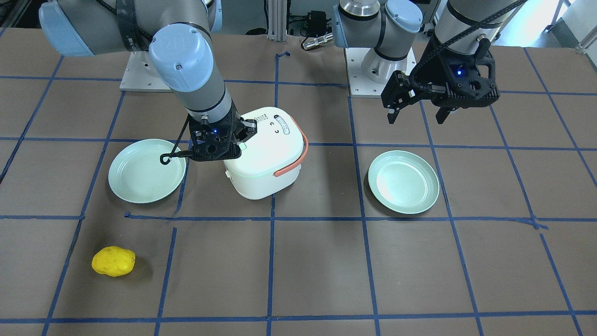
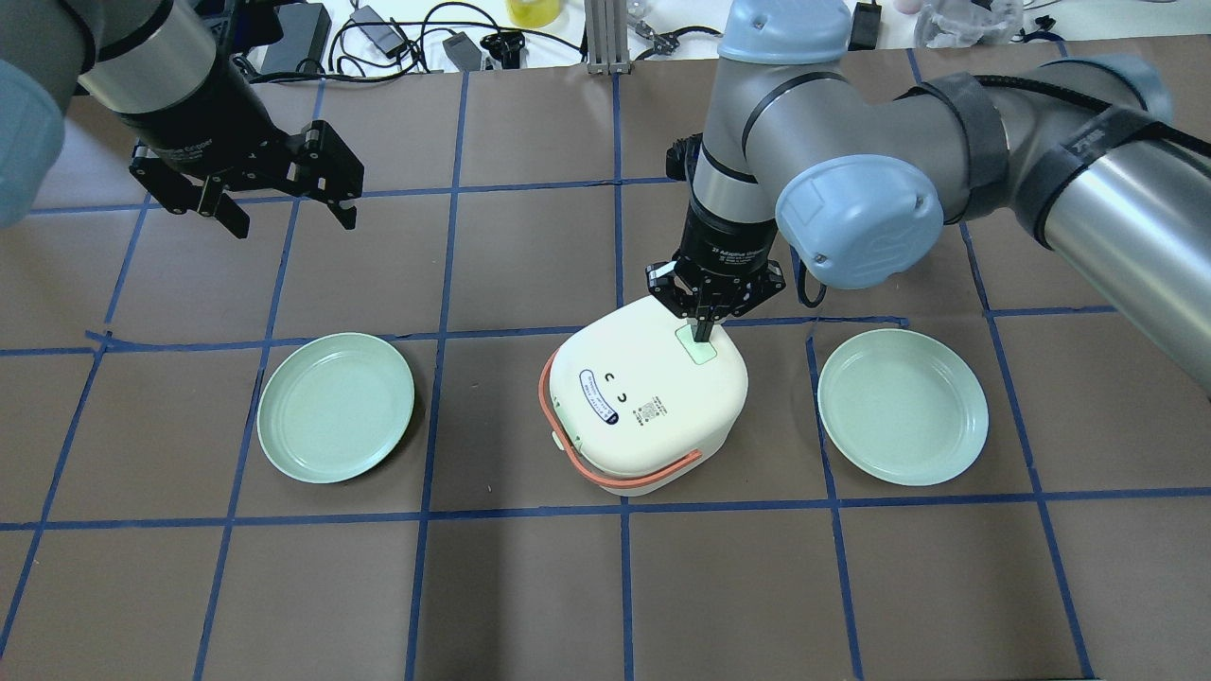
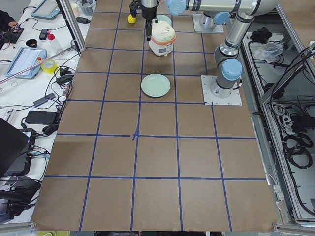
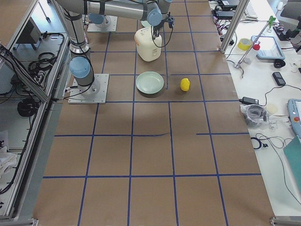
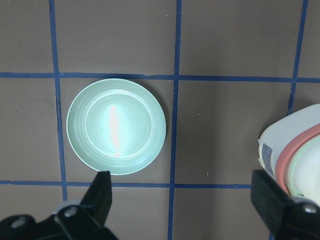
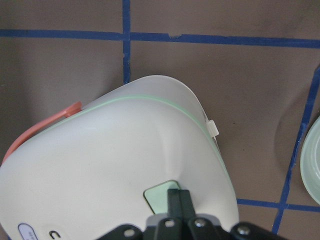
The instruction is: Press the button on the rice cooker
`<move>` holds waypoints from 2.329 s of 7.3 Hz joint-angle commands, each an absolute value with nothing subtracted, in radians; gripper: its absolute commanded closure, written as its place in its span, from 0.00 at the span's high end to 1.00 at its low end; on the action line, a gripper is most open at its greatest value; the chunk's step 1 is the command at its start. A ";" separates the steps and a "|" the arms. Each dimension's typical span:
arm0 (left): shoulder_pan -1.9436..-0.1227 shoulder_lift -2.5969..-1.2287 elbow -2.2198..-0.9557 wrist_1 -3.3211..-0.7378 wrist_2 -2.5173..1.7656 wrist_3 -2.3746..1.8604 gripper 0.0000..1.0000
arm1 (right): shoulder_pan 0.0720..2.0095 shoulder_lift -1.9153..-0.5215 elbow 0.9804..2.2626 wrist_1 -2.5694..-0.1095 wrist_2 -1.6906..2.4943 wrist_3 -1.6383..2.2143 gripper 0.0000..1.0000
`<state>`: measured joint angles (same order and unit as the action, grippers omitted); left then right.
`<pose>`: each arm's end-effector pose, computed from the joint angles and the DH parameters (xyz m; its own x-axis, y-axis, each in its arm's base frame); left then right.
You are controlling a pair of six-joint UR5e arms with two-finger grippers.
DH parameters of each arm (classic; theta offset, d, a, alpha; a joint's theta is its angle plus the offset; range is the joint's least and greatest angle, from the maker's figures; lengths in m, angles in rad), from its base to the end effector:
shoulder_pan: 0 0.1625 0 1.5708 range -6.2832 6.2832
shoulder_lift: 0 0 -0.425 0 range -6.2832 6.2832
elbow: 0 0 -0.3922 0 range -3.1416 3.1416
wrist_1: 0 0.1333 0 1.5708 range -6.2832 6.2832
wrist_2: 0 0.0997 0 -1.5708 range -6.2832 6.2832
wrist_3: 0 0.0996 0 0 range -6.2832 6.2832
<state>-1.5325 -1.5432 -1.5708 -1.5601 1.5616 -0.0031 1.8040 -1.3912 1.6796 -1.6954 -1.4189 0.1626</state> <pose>-0.1156 -0.4885 0.5025 -0.9991 -0.0410 0.0093 -0.0414 0.9984 -0.0382 0.2678 -0.4855 0.3557 -0.9916 -0.0463 -0.1209 -0.0684 0.9803 0.1851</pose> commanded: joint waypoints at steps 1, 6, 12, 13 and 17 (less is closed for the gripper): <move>-1.532 -1.543 -1.571 -1.560 1.562 -0.003 1.00 | 1.804 -1.390 1.710 -1.703 -1.420 0.163 0.00; -1.532 -1.543 -1.571 -1.560 1.562 -0.003 1.00 | 1.804 -1.426 1.589 -1.712 -1.440 0.307 0.88; -1.532 -1.543 -1.571 -1.560 1.562 -0.005 1.00 | 1.676 -1.460 1.473 -1.659 -1.571 0.261 1.00; -1.532 -1.543 -1.571 -1.560 1.562 -0.003 1.00 | 1.642 -1.463 1.474 -1.628 -1.575 0.195 1.00; -1.532 -1.543 -1.571 -1.560 1.562 -0.003 1.00 | 1.598 -1.519 1.473 -1.508 -1.571 0.164 1.00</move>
